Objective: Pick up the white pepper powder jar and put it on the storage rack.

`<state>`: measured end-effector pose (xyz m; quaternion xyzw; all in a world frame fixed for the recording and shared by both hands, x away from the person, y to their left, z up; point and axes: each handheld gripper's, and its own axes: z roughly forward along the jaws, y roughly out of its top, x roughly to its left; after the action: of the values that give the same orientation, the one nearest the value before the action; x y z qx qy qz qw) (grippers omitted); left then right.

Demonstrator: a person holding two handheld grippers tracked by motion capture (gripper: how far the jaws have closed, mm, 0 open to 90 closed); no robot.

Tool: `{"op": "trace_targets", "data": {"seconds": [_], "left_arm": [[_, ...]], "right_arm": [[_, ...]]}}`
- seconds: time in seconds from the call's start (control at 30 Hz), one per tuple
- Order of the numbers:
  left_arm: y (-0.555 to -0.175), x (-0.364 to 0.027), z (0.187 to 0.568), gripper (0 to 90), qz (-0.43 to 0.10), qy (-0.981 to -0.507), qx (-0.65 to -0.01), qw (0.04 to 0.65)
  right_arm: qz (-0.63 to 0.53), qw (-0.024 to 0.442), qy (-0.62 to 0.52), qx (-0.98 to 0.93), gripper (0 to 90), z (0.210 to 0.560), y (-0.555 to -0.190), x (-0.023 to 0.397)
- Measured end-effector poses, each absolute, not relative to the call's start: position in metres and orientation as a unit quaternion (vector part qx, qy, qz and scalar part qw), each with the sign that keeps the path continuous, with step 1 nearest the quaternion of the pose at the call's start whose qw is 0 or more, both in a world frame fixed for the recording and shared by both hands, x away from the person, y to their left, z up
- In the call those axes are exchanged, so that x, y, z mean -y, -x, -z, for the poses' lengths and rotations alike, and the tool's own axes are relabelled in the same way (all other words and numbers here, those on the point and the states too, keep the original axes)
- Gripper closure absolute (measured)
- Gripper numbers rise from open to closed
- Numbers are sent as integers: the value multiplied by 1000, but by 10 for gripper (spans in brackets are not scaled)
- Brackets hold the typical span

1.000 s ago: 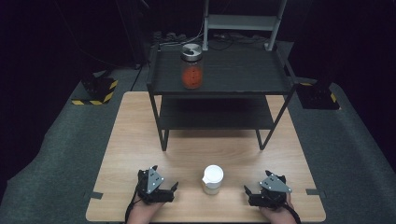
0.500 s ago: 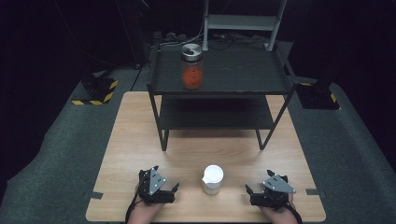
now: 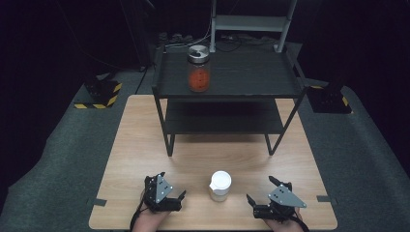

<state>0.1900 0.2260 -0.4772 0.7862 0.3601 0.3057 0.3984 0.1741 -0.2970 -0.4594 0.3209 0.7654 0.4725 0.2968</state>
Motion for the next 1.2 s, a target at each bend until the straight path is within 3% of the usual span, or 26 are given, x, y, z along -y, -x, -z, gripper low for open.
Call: {"op": "trace_targets", "data": {"seconds": [1.2], "left_arm": [[-190, -226, 477, 7, -306, -791, -351, 398]], "right_arm": [[-533, 246, -293, -755, 5, 462, -174, 262]]}}
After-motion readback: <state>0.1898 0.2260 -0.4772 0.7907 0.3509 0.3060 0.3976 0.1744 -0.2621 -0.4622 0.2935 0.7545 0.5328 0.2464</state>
